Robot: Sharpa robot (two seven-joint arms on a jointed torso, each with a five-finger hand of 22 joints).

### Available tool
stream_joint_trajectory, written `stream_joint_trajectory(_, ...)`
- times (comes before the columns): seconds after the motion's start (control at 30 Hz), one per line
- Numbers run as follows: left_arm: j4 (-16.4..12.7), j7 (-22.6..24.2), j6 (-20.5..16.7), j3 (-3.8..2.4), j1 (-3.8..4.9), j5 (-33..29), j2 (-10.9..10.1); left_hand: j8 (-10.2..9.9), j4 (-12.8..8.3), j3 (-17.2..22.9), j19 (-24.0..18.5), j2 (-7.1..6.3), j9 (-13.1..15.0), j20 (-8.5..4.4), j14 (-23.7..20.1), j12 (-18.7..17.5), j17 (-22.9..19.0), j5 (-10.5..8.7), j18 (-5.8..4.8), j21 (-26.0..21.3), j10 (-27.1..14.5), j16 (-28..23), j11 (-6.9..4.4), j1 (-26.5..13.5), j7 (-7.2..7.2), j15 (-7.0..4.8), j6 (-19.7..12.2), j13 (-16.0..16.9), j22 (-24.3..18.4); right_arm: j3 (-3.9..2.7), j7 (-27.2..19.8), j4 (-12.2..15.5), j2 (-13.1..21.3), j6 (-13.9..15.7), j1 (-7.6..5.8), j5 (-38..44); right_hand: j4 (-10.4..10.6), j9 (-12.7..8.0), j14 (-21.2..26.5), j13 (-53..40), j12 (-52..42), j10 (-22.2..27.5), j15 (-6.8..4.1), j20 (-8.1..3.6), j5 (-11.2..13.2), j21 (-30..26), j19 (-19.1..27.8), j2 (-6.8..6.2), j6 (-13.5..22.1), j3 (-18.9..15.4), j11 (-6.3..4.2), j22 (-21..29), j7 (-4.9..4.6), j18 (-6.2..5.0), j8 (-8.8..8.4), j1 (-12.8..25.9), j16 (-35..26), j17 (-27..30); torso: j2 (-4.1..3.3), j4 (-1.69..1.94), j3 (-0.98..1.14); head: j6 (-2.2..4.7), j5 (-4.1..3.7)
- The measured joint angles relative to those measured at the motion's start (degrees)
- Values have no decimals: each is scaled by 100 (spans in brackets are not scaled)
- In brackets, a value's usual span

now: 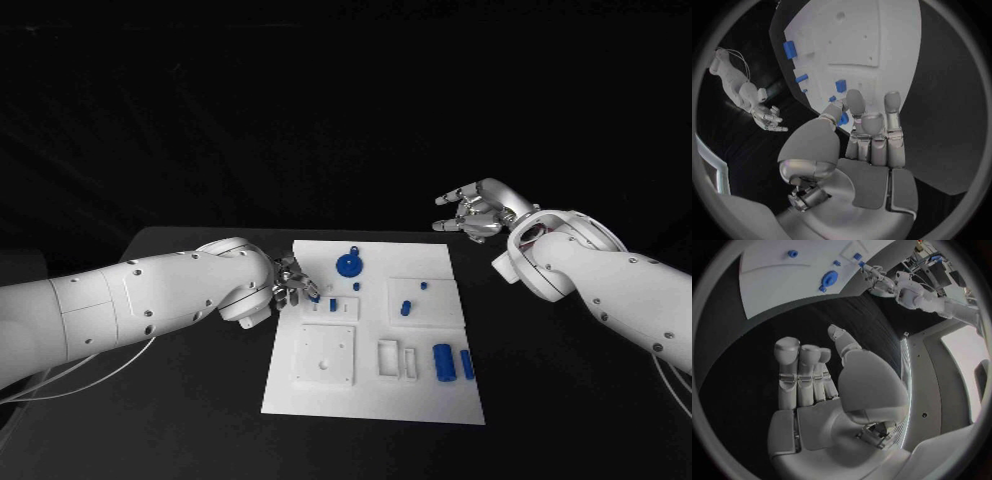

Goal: Assemble the parts on the task board

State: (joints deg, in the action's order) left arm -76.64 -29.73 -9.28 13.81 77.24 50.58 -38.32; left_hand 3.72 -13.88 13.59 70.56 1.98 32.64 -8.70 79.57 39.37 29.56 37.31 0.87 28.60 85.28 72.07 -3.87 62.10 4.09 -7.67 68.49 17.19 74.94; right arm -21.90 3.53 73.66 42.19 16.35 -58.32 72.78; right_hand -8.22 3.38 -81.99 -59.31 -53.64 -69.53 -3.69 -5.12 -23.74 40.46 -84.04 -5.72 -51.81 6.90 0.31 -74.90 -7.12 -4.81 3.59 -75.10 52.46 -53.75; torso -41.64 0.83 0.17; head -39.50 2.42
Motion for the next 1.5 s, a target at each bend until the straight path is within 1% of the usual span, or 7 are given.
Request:
stream_joint_trajectory(0.57,-24,-71,-42,2,-110,205,32,-15,11,37,20,2,46,20,21,0,10,13,0,0,0,0,0,2,0,0,0,-1,-1,0,1,2,2,-2,0,-2,0,0,0,0,0,0,0,0,0,0,0,0,0,0,0,0,0,0,0,0,0,0,1,-1,-1,-25,-2)
stream_joint_trajectory(1.43,-56,-143,-36,-7,-148,285,3,-13,9,37,19,9,25,20,46,0,8,12,0,0,0,0,0,10,0,14,0,-2,-3,0,1,1,7,-8,1,-4,0,0,0,0,0,0,0,0,0,0,0,0,0,0,0,0,0,0,0,0,0,0,3,-1,-1,-59,0)
stream_joint_trajectory(1.5,-60,-145,-34,-7,-151,286,-1,-14,9,38,19,15,25,20,46,0,8,12,0,0,0,0,0,16,0,14,0,-2,-4,0,1,-1,6,-8,2,-4,0,0,0,0,0,0,0,0,0,0,0,0,0,0,0,0,0,0,0,0,0,0,3,-1,2,-61,2)
